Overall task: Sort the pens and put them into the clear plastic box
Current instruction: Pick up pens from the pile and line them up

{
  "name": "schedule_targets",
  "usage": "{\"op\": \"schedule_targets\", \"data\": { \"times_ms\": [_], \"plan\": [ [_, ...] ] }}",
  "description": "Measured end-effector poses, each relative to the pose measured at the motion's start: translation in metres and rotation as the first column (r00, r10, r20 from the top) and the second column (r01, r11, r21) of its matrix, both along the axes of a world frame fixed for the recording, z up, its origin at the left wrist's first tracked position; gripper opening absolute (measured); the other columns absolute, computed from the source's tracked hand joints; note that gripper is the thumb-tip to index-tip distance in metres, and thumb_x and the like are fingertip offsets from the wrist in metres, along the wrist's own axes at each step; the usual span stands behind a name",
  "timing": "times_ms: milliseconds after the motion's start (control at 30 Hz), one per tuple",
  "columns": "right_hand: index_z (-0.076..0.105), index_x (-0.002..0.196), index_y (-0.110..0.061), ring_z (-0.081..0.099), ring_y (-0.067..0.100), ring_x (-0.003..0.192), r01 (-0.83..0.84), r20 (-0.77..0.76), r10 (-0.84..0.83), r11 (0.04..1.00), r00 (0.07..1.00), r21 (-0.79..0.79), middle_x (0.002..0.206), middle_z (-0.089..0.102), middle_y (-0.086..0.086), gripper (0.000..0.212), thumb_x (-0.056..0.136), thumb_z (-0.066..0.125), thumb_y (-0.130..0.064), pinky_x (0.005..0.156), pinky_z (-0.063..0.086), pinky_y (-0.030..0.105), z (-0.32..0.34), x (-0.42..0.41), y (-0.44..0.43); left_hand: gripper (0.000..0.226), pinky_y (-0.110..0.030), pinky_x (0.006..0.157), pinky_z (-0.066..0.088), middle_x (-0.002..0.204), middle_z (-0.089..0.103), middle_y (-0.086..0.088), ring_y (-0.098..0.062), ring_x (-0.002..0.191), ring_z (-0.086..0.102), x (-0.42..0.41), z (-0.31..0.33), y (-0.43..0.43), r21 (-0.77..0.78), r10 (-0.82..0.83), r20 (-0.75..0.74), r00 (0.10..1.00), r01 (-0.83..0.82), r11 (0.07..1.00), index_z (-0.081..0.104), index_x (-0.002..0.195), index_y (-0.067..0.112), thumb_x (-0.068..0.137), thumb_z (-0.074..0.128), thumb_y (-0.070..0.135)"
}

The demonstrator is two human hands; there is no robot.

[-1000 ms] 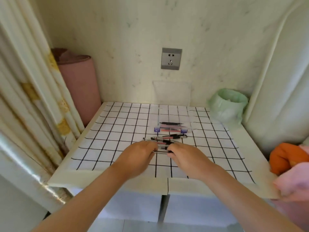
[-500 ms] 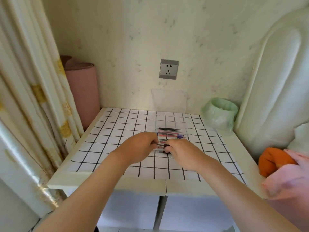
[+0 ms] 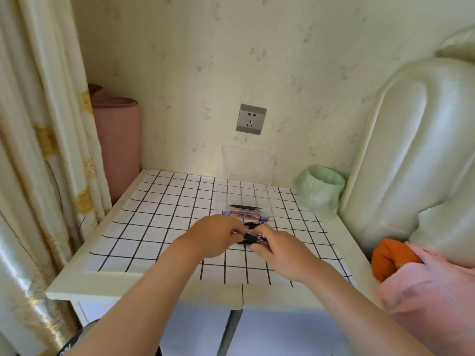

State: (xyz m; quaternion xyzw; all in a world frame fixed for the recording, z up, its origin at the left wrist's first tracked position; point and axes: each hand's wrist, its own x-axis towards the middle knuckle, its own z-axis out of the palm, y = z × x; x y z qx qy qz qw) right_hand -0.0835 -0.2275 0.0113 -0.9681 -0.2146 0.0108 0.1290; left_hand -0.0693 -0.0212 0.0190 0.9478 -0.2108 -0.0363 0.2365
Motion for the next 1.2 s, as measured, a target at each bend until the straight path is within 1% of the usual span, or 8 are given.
{"op": "schedule_targets", "data": {
  "times_ms": [100, 267, 500, 633, 800, 967, 1067, 1200],
  "plan": [
    [0.045, 0.107, -0.027, 0.05, 0.012, 0.062, 0.065, -0.117, -0.061, 0.997, 0.991, 0.033, 0.076, 0.056, -0.006, 0.008, 0.101, 0.041, -0.03, 0.057, 0.039, 0.03, -0.01, 0.02, -0.02, 0.014, -0.024, 0.068, 0.038, 0.089, 0.055, 0.009, -0.011, 0.083, 0.054, 0.019, 0.0, -0.006, 0.054, 0.001, -0.063, 0.998, 0.002, 0.999, 0.063, 0.107, 0.028, 0.098, 0.052, 0.031],
    [0.06, 0.096, -0.026, 0.056, 0.015, 0.088, 0.111, -0.147, -0.107, 0.994, 0.983, 0.019, 0.103, 0.046, -0.005, 0.025, 0.1, 0.038, -0.015, 0.082, 0.046, 0.03, -0.021, 0.064, -0.041, 0.008, -0.021, 0.062, 0.035, 0.083, 0.051, 0.016, -0.002, 0.073, 0.048, 0.043, -0.003, -0.008, 0.016, 0.015, -0.16, 0.987, -0.012, 1.0, 0.056, 0.093, 0.032, 0.098, 0.053, 0.028],
    [0.065, 0.116, -0.033, 0.058, 0.012, 0.093, 0.107, -0.135, -0.113, 0.993, 0.984, -0.051, 0.102, 0.058, -0.01, 0.025, 0.093, 0.062, -0.024, 0.078, 0.045, 0.026, -0.042, 0.094, -0.056, 0.011, -0.026, 0.071, 0.044, 0.085, 0.06, 0.014, -0.006, 0.08, 0.057, 0.049, -0.012, -0.005, 0.004, -0.001, -0.217, 0.976, 0.002, 1.0, 0.056, 0.093, 0.043, 0.096, 0.054, 0.032],
    [0.065, 0.114, -0.033, 0.055, 0.004, 0.08, 0.117, -0.18, -0.112, 0.993, 0.977, 0.015, 0.1, 0.062, -0.009, 0.027, 0.088, 0.069, -0.024, 0.07, 0.043, 0.022, -0.044, 0.102, -0.056, 0.009, -0.029, 0.077, 0.049, 0.09, 0.065, 0.011, -0.009, 0.084, 0.06, 0.049, -0.016, 0.0, -0.025, 0.033, -0.141, 0.989, -0.036, 0.999, 0.063, 0.092, 0.044, 0.093, 0.059, 0.037],
    [0.065, 0.116, -0.031, 0.056, 0.006, 0.082, 0.102, -0.207, -0.098, 0.995, 0.973, 0.005, 0.098, 0.062, -0.012, 0.034, 0.085, 0.072, -0.021, 0.073, 0.046, 0.024, -0.04, 0.106, -0.052, 0.011, -0.026, 0.064, 0.044, 0.08, 0.062, 0.013, -0.004, 0.074, 0.056, 0.045, -0.028, -0.002, 0.056, 0.057, -0.116, 0.992, -0.051, 0.997, 0.064, 0.092, 0.038, 0.092, 0.057, 0.047],
    [0.064, 0.121, -0.031, 0.054, 0.006, 0.089, 0.044, -0.043, -0.043, 0.999, 0.998, 0.018, 0.109, 0.063, -0.012, 0.03, 0.093, 0.058, -0.024, 0.076, 0.043, 0.025, -0.022, 0.097, -0.039, 0.017, -0.022, 0.057, 0.036, 0.074, 0.059, 0.012, -0.005, 0.065, 0.053, 0.044, -0.036, -0.003, 0.047, 0.074, -0.105, 0.992, -0.069, 0.996, 0.071, 0.103, 0.028, 0.096, 0.056, 0.034],
    [0.066, 0.119, -0.033, 0.054, 0.001, 0.081, -0.03, -0.046, 0.036, 0.992, 0.998, 0.125, 0.102, 0.064, -0.016, 0.026, 0.096, 0.054, -0.028, 0.074, 0.045, 0.024, -0.011, 0.085, -0.023, 0.017, -0.026, 0.059, 0.044, 0.075, 0.063, 0.007, -0.011, 0.067, 0.057, 0.044, -0.033, -0.003, 0.014, 0.077, -0.077, 0.994, -0.076, 0.997, 0.071, 0.099, 0.027, 0.097, 0.056, 0.034],
    [0.069, 0.102, -0.03, 0.057, 0.01, 0.074, -0.151, -0.078, 0.153, 0.988, 0.985, 0.029, 0.083, 0.066, -0.007, 0.021, 0.1, 0.048, -0.031, 0.073, 0.052, 0.037, -0.013, 0.072, -0.007, 0.015, -0.023, 0.059, 0.041, 0.085, 0.064, 0.011, -0.008, 0.071, 0.057, 0.041, -0.028, -0.006, 0.001, 0.071, 0.059, 0.996, -0.071, 0.997, 0.065, 0.108, 0.037, 0.094, 0.059, 0.039]
  ]
}}
